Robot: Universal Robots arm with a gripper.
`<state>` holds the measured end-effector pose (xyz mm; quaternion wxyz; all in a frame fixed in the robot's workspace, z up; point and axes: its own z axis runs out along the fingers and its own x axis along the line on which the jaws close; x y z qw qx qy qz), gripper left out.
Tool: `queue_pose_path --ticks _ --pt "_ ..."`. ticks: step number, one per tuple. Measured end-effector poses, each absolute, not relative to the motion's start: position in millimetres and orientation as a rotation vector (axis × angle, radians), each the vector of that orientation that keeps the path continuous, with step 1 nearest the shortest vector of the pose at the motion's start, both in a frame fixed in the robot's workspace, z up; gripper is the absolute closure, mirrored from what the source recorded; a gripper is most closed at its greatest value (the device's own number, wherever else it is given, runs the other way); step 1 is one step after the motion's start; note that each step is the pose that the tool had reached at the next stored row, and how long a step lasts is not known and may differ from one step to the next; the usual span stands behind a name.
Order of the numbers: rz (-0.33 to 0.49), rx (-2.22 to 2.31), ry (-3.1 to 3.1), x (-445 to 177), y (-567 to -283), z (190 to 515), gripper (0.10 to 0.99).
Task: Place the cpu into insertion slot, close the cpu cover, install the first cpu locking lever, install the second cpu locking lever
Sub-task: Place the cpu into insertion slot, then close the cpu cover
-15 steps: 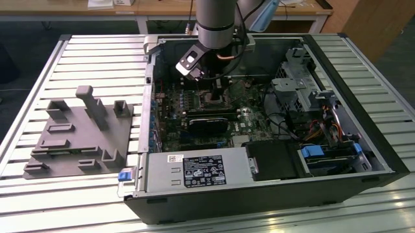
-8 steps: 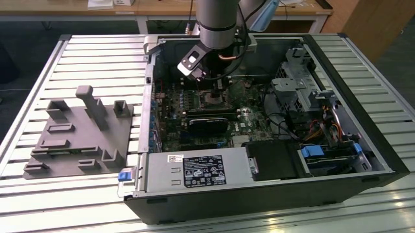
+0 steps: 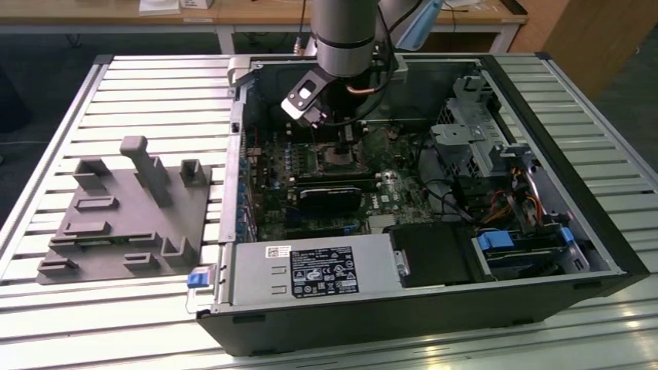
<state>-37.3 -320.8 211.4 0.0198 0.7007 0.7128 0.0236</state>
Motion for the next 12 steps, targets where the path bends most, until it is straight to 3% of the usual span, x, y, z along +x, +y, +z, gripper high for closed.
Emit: queue_pose_path --ticks 12 --pt "0.074 2.174 2.212 -37 -321 222 0.98"
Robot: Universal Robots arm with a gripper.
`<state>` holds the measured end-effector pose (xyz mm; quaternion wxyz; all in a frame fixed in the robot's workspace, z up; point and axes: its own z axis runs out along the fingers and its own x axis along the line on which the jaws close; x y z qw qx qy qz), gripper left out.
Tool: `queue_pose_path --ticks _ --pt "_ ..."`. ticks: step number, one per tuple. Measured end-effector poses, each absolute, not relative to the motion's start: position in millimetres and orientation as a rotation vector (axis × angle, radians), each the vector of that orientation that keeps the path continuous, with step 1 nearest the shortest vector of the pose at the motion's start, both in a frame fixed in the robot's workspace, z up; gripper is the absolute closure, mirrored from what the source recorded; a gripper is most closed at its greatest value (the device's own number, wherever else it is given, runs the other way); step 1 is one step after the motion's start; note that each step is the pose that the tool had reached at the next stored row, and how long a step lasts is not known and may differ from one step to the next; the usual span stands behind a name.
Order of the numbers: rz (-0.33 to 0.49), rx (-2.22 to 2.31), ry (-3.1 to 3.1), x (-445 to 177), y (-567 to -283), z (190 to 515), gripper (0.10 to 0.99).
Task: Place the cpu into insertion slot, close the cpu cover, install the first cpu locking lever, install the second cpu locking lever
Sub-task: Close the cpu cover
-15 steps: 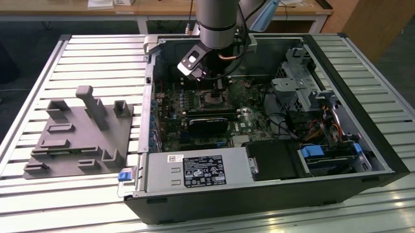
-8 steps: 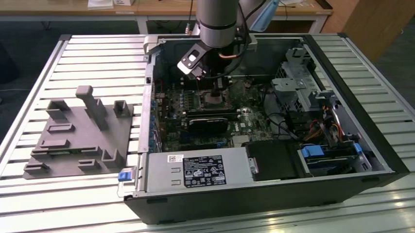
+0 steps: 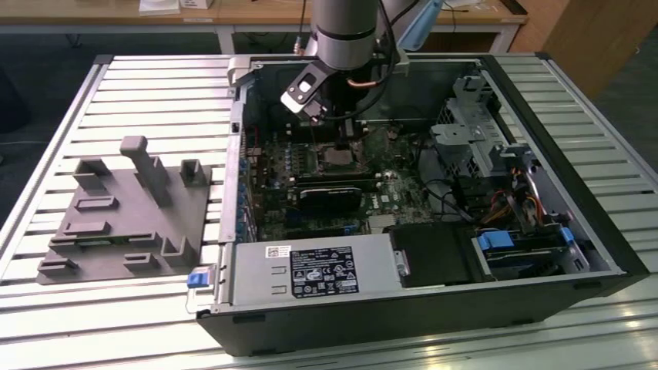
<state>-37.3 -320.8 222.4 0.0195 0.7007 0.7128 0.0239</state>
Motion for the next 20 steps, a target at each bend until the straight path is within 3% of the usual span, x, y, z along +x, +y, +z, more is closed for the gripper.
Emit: queue_pose_path --ticks 20 --pt "0.074 2.174 2.212 -37 -321 258 0.98"
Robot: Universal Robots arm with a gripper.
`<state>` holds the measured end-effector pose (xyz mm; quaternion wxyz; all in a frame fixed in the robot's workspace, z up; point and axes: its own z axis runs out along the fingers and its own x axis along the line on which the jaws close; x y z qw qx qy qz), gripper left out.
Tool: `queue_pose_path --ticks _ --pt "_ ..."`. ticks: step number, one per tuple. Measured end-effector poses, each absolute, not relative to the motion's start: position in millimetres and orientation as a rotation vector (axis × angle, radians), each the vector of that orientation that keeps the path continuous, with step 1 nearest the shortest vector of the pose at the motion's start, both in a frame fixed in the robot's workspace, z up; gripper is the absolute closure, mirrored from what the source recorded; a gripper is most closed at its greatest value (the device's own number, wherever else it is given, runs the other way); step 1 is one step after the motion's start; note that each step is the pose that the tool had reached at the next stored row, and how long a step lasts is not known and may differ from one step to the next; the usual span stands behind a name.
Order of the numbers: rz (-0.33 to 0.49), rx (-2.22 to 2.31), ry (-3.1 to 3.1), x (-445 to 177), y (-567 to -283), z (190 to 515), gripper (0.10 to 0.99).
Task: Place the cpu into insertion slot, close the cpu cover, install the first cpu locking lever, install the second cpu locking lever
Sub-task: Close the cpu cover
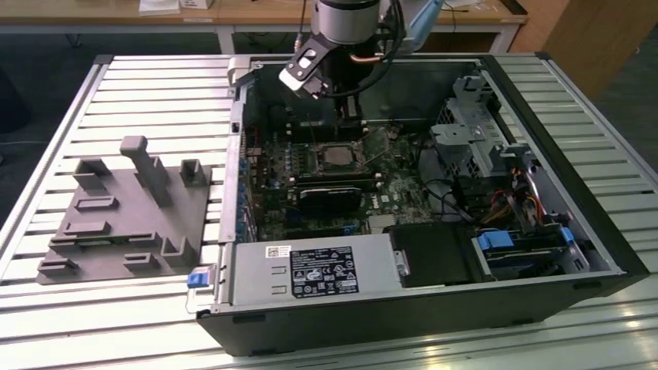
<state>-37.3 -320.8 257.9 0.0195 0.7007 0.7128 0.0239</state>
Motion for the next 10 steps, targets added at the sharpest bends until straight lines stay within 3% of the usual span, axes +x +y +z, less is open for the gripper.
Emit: queue_pose_path --ticks 10 --pt "0.074 2.174 2.212 -37 -323 272 0.98"
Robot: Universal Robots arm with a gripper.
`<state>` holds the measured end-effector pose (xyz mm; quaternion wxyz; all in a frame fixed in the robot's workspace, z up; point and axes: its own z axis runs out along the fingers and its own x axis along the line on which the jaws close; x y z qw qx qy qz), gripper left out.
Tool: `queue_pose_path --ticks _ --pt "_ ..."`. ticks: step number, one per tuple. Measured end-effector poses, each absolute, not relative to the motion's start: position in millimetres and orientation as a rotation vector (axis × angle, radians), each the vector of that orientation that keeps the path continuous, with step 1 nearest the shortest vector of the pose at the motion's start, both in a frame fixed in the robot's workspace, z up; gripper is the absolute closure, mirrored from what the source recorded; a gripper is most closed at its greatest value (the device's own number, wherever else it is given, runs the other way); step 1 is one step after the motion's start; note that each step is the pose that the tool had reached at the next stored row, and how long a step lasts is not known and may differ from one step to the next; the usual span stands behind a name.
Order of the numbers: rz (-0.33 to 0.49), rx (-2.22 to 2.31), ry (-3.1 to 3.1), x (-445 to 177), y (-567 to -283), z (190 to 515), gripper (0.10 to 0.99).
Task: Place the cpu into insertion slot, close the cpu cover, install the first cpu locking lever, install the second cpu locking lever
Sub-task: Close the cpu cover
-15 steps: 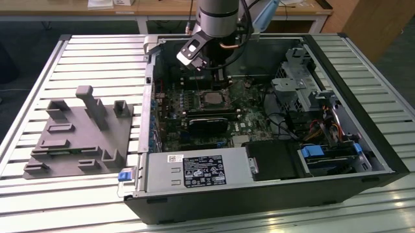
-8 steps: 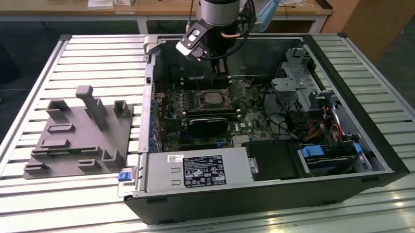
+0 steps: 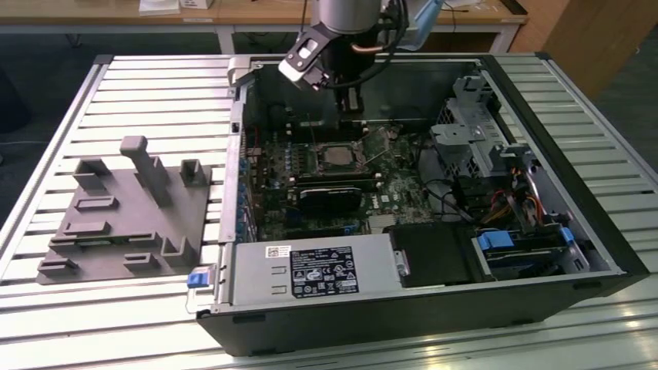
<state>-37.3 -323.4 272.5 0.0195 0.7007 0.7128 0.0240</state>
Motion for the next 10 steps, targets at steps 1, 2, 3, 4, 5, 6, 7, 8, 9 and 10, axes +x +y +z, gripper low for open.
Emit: queue_pose_path --ticks 1,2,3,4,5,6,7,8,9,10 --pt "0.074 2.174 2.212 -37.3 -324.6 272.5 0.98" --pt "0.074 2.174 2.212 -37.3 -326.2 272.5 0.98" --pt "0.074 2.174 2.212 -37.3 -328.2 272.5 0.98" --pt "0.074 2.174 2.212 -37.3 -329.8 272.5 0.98" --pt "0.074 2.174 2.212 -37.3 -331.3 272.5 0.98" --pt "0.074 2.175 2.212 -37.2 -332.4 272.5 0.98" --pt "0.074 2.175 2.212 -36.2 -333.1 272.4 0.98" --pt "0.073 2.175 2.213 -34.3 -333.4 272.4 0.98" --pt "0.07 2.176 2.214 -31.3 -333.5 272.4 0.98" --pt "0.067 2.178 2.215 -28.5 -333.6 272.5 0.98"
